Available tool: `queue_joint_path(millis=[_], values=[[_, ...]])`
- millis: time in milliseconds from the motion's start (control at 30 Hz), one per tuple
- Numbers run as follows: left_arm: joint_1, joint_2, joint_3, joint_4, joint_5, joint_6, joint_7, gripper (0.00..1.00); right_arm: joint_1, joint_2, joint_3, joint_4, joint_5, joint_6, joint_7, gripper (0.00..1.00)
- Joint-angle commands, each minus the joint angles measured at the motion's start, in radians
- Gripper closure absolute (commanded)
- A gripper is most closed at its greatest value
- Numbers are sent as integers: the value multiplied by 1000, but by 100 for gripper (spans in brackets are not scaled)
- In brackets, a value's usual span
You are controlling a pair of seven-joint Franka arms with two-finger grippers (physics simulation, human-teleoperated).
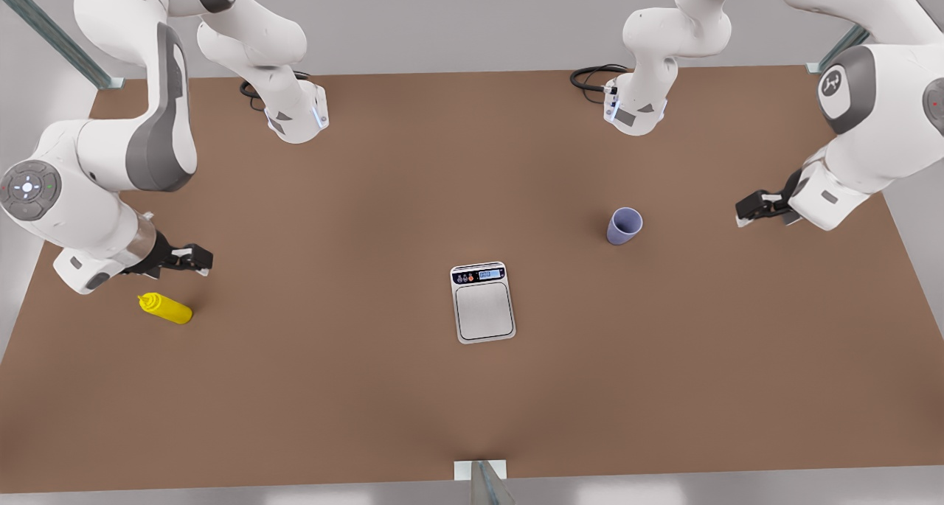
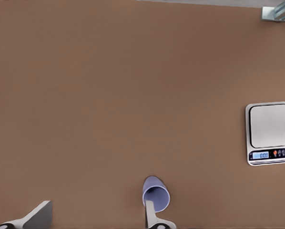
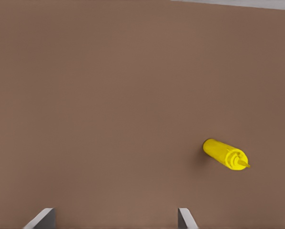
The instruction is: Move cup to the weight, pick up sauce bottle, pour sauce
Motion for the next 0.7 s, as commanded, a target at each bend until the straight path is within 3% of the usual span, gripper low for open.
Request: queue_joint_path(millis=[0, 267, 333, 433, 533, 667], values=[[2, 0, 0, 0, -1, 0, 0, 0, 0, 0, 0, 0, 0, -1, 0, 0], [-20, -27, -1, -104, -1, -6, -3, 0, -9, 9, -2, -11, 0, -1, -1, 0], [-26, -145, -1, -311, -1, 121, -3, 0, -9, 12, -2, -12, 0, -1, -1, 0], [-40, -149, -1, -342, -1, 117, -3, 0, -11, 23, -2, -12, -2, 1, -3, 0], [-70, -211, -1, -528, 2, 218, -5, 0, -20, 31, -3, -12, -2, 3, -9, 0], [-97, -227, -3, -655, 2, 325, -36, 0, -34, 42, -3, -11, -8, 6, -12, 0]])
